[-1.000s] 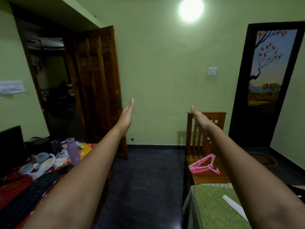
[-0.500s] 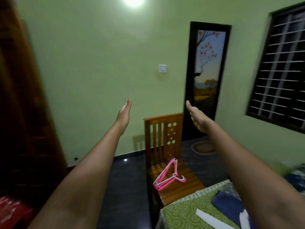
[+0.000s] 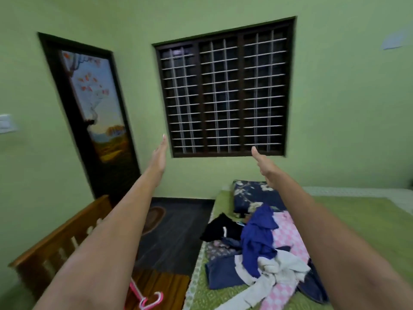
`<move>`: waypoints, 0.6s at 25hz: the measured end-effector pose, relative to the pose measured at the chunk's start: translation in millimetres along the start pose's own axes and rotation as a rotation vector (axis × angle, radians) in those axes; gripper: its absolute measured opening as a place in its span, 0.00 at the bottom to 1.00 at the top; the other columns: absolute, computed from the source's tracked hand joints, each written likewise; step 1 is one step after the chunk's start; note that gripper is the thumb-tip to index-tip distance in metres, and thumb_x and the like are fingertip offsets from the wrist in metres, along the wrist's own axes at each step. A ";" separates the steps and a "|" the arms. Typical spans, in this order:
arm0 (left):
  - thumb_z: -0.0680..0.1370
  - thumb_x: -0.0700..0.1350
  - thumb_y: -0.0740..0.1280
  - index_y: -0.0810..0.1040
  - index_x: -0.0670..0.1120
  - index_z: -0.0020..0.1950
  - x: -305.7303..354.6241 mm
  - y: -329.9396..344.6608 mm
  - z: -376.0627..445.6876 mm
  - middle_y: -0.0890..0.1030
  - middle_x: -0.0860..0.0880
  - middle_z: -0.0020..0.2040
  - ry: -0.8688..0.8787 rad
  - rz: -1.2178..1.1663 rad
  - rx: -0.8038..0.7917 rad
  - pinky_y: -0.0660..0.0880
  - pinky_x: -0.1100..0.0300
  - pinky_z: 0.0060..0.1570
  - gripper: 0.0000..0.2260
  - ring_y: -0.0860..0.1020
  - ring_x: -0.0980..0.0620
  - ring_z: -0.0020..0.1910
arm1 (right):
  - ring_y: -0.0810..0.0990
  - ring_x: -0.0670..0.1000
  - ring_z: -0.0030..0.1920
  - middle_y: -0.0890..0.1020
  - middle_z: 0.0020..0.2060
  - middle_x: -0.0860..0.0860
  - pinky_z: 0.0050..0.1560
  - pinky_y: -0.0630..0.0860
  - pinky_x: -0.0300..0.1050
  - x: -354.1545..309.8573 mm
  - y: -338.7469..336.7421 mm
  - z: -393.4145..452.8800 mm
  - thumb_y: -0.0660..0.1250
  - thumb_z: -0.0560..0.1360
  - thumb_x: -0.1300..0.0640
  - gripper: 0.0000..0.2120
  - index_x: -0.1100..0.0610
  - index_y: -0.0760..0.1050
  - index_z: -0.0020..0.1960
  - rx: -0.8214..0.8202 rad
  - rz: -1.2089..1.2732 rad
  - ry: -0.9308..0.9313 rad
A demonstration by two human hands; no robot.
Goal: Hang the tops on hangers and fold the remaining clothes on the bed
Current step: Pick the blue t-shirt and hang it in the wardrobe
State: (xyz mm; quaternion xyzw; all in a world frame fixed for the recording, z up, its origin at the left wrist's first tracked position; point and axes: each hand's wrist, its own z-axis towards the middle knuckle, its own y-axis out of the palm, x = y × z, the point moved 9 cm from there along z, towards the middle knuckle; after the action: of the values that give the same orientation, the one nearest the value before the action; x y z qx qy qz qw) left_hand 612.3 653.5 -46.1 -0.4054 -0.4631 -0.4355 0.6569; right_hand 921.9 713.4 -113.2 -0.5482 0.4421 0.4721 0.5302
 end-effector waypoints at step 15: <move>0.80 0.64 0.47 0.52 0.52 0.78 -72.0 119.9 59.8 0.58 0.49 0.78 -0.034 -0.040 -0.339 0.52 0.49 0.75 0.29 0.55 0.49 0.76 | 0.54 0.57 0.76 0.53 0.77 0.54 0.74 0.51 0.56 69.7 -90.6 -7.8 0.51 0.77 0.33 0.38 0.55 0.51 0.78 0.285 -0.096 0.191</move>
State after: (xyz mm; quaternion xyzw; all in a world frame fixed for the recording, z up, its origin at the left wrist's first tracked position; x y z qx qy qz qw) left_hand 696.8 758.6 -116.4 -0.5083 -0.4021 -0.5135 0.5624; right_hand 1022.9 710.9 -167.2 -0.5304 0.5261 0.3246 0.5800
